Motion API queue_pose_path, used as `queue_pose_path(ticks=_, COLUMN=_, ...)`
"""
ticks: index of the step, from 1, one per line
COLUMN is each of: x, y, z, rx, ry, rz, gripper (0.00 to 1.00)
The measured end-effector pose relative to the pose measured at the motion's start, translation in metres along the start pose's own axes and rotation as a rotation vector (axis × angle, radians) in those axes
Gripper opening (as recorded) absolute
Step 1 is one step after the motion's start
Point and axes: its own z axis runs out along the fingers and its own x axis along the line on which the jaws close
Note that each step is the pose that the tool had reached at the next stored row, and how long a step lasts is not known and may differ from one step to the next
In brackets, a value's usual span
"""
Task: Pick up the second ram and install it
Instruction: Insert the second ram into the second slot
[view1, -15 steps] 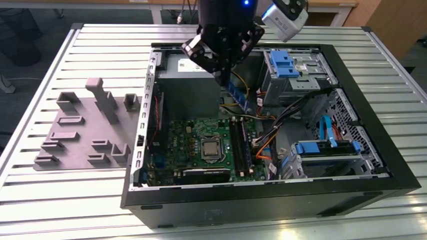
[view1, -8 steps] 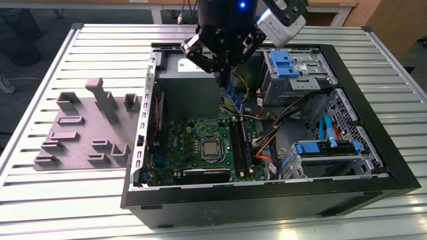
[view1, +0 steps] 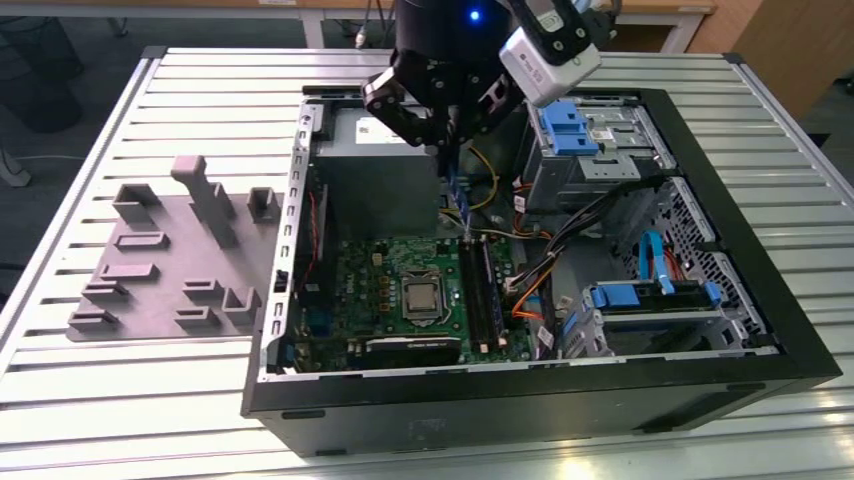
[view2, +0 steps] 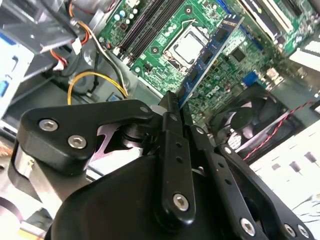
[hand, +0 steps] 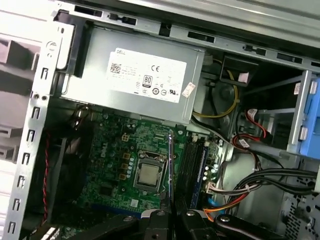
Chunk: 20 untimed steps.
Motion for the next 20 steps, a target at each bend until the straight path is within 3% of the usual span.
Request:
queue_pose_path(ticks=3, x=0.0001, y=0.0, z=0.0004, rx=0.002, ry=0.0001, rz=0.044, gripper=0.14)
queue_pose_path(ticks=14, x=-0.0002, y=0.0, z=0.0005, rx=0.0024, ry=0.0001, rz=0.054, gripper=0.14)
queue_pose_path(ticks=20, x=-0.0004, y=-0.0001, z=0.0011, rx=0.0056, ry=0.0002, rz=0.144, gripper=0.14)
